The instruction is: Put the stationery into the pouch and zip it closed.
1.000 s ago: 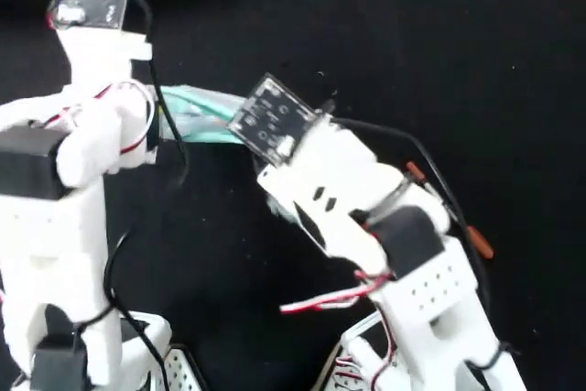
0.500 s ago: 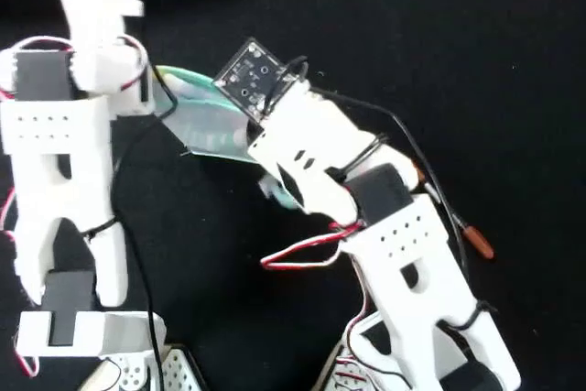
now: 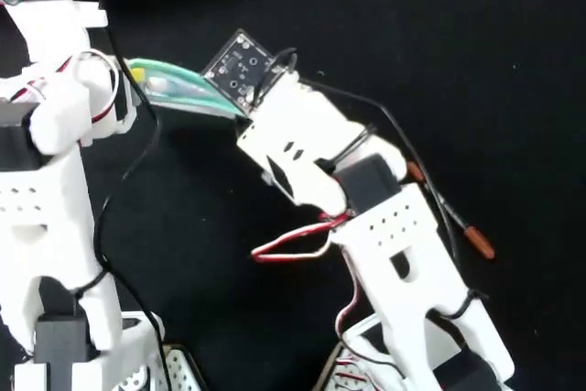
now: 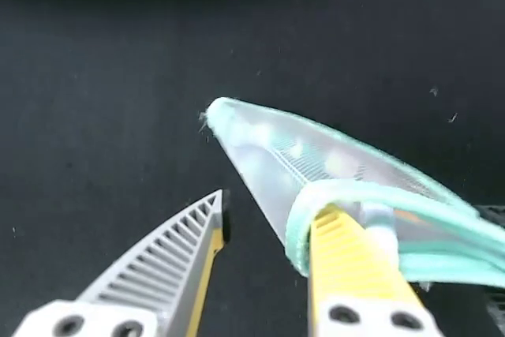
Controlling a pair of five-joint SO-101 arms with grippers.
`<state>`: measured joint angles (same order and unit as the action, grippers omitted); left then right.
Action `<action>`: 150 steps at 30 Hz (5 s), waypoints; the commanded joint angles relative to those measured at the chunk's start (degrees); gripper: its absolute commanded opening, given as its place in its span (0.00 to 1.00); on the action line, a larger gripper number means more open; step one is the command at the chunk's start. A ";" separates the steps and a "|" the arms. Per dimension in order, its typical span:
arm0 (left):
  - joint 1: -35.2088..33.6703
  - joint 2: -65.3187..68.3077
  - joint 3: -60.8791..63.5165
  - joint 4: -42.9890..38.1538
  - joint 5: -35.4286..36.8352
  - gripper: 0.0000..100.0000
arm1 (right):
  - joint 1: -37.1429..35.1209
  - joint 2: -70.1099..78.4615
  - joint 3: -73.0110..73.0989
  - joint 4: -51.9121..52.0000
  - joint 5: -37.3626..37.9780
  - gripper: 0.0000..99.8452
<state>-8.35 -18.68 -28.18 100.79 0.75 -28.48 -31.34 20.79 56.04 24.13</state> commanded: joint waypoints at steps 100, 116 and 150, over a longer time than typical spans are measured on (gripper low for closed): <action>-3.21 13.01 10.68 0.09 -7.12 0.03 | 44.57 48.40 -9.63 4.57 29.10 0.15; -3.21 13.01 10.68 0.09 -7.12 0.03 | 43.96 56.75 -16.40 7.74 32.97 0.02; 5.32 12.92 12.53 0.09 -5.10 0.03 | -11.60 -38.46 9.45 -14.86 -14.15 0.01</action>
<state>-6.15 -6.64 -16.84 100.26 -6.46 -35.60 -69.05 28.18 50.42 11.56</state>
